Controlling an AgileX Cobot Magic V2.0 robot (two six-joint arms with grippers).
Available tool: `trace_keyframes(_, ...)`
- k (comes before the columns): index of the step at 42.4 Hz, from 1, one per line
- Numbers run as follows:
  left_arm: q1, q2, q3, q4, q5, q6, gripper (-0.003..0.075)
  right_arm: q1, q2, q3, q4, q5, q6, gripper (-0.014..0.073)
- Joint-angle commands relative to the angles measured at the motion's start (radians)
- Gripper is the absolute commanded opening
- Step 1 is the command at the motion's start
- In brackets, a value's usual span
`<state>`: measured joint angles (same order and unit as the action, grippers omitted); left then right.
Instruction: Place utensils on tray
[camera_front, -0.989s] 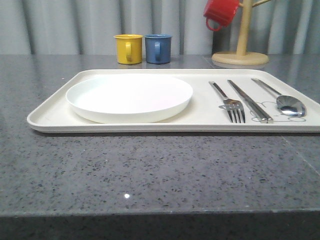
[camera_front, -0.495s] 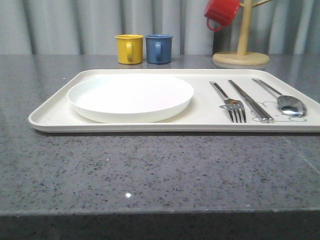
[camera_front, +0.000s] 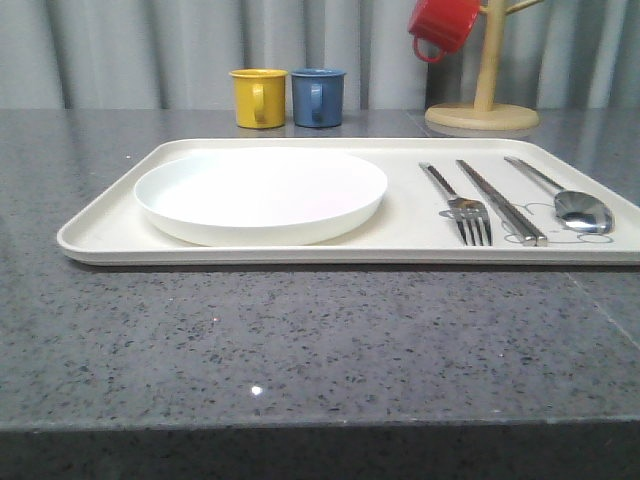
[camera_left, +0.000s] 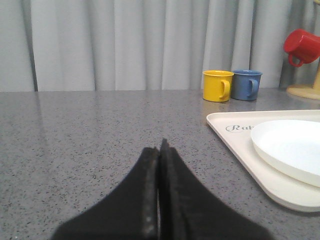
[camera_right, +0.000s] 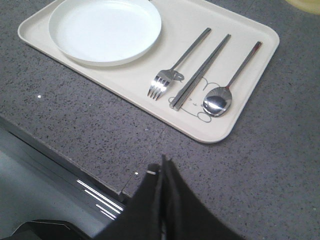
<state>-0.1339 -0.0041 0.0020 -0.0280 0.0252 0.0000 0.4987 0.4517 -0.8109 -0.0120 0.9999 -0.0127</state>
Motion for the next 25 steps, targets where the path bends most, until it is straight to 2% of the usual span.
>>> trace_keyframes(1, -0.001, -0.022, 0.013, -0.009, -0.082, 0.0, -0.002, 0.0, 0.007, -0.025, -0.01, -0.062, -0.003, -0.0113)
trace_keyframes(8, -0.001, -0.022, 0.013, -0.009, -0.082, 0.0, -0.002, -0.004, -0.005, -0.006, -0.01, -0.072, -0.003, -0.0113)
trace_keyframes(12, -0.001, -0.022, 0.013, -0.009, -0.082, 0.0, -0.002, -0.076, -0.054, 0.067, -0.001, -0.142, -0.004, -0.0113)
trace_keyframes(25, -0.001, -0.022, 0.013, -0.009, -0.082, 0.0, -0.002, -0.369, -0.348, 0.513, 0.138, -0.71, -0.004, -0.0112)
